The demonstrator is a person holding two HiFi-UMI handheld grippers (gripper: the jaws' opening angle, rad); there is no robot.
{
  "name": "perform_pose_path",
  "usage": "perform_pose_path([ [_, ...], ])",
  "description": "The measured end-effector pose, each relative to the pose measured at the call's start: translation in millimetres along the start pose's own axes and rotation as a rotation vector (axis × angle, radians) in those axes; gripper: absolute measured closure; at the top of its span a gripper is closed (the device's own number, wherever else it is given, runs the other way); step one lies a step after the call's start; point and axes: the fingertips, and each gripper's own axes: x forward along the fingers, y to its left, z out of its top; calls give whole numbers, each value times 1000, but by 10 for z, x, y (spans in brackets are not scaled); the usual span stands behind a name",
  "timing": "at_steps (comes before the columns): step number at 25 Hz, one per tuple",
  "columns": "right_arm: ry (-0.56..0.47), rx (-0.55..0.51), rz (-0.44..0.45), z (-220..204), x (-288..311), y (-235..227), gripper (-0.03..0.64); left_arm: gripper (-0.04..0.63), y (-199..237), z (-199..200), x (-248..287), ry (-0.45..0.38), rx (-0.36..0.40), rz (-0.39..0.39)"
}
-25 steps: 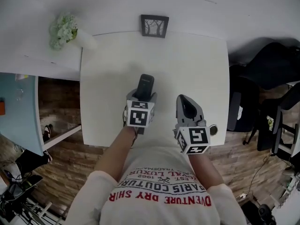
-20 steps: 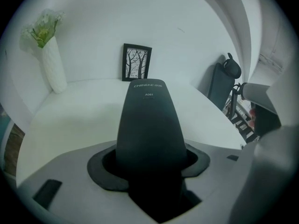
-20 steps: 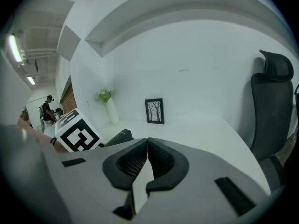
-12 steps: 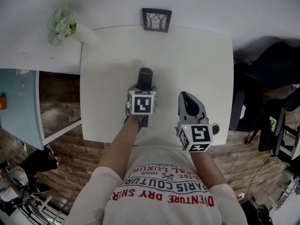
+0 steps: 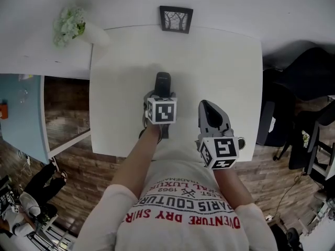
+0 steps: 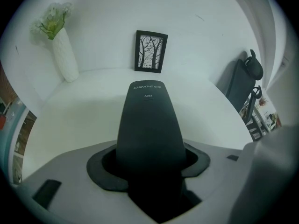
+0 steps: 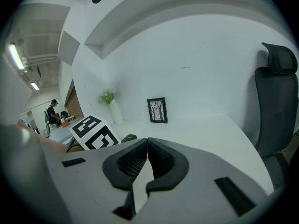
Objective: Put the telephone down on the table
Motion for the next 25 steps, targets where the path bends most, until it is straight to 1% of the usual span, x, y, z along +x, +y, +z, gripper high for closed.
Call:
perform_pose_path([
  [5, 4, 2, 1, -19, 2, 0, 591, 310, -10, -7, -4, 2, 2, -15],
  [7, 5, 3, 1, -23, 4, -1, 591, 310, -23, -4, -14, 3, -8, -36],
  [9, 6, 4, 0, -25, 10, -7, 591, 290, -51, 2, -18, 5, -21, -62],
  [12, 4, 4, -2, -20, 14, -2, 591, 267, -101, -10, -15, 11, -3, -84],
  [14, 3, 1, -1, -12, 17, 11, 591, 238, -139, -9, -17, 10, 8, -98],
  [16, 2, 1, -1, -4, 13, 20, 591, 184, -170, 13, -39, -13, 28, -104],
  [18, 0, 0, -1, 0, 3, 22, 591, 159, -182, 41, -79, -50, 69, -95],
  [21, 0, 1, -3, -4, -10, 19, 591, 144, -196, 52, -147, -73, 108, -96],
  [25, -3, 2, -6, -14, -27, 28, 591, 140, -183, 104, -283, -116, 104, -100],
])
